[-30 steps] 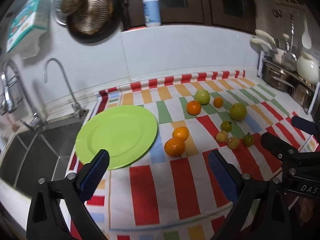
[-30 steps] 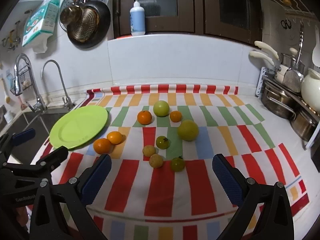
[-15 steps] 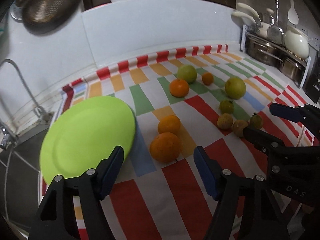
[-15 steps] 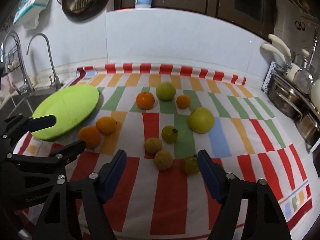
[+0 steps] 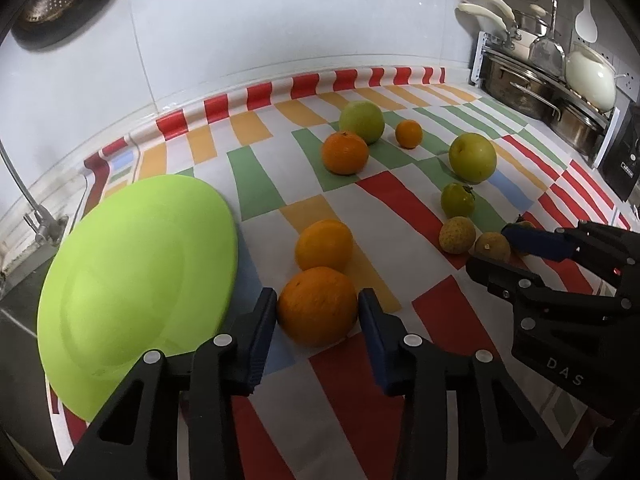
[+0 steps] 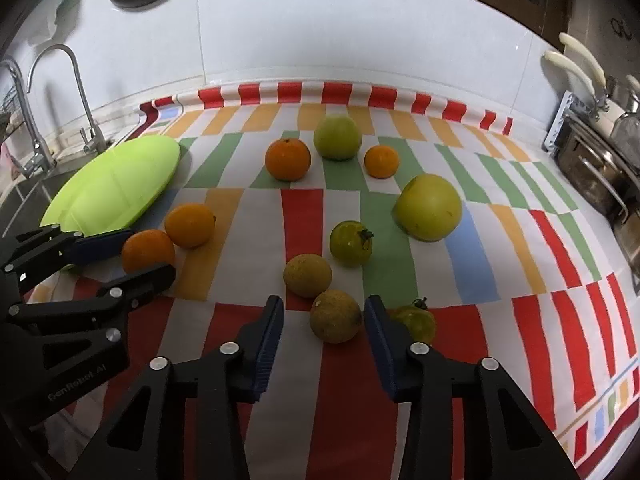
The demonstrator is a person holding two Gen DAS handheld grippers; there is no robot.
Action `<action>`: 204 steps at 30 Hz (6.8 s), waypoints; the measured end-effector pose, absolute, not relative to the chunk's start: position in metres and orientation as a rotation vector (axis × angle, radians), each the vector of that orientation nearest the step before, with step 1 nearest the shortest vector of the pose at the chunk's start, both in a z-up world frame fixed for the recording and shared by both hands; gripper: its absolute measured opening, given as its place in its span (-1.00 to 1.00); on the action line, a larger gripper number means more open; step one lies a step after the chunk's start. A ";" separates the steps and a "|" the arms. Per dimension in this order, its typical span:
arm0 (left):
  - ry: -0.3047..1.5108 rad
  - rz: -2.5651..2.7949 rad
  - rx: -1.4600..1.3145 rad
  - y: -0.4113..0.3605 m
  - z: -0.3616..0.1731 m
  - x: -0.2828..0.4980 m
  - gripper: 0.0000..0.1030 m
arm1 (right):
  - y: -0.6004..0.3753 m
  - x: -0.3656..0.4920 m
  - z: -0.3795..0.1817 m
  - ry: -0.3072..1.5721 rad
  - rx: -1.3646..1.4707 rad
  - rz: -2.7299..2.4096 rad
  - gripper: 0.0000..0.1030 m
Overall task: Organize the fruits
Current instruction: 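Grasp the large orange with the left gripper while the right gripper grasps a small brown lime, then lift both held fruits and carry them over the green plate, then lower both fruits onto the green plate and open both grippers, then move both open grippers back toward the remaining fruits, then grasp an orange with the left gripper while the right gripper grasps a green tomato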
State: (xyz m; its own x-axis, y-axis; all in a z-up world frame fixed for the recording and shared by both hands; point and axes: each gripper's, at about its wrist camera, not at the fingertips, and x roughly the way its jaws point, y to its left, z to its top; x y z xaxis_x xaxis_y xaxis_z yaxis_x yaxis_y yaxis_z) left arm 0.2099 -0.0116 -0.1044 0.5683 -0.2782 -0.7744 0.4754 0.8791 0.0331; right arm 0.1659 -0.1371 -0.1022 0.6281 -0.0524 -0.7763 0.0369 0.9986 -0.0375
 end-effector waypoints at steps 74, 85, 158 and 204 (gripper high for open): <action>0.825 -0.232 0.075 0.154 -0.087 0.301 -0.22 | 0.028 0.307 -0.100 0.859 -0.027 0.376 -0.44; 0.844 -0.242 0.057 0.156 -0.094 0.307 -0.19 | 0.029 0.317 -0.108 0.869 -0.013 0.354 -0.41; 0.665 -0.342 0.198 -0.005 -0.055 0.191 0.72 | -0.185 0.139 -0.079 0.735 0.119 -0.086 0.30; 0.769 -0.456 0.210 -0.030 -0.078 0.218 -0.32 | -0.189 0.152 -0.097 0.798 0.122 -0.097 -0.42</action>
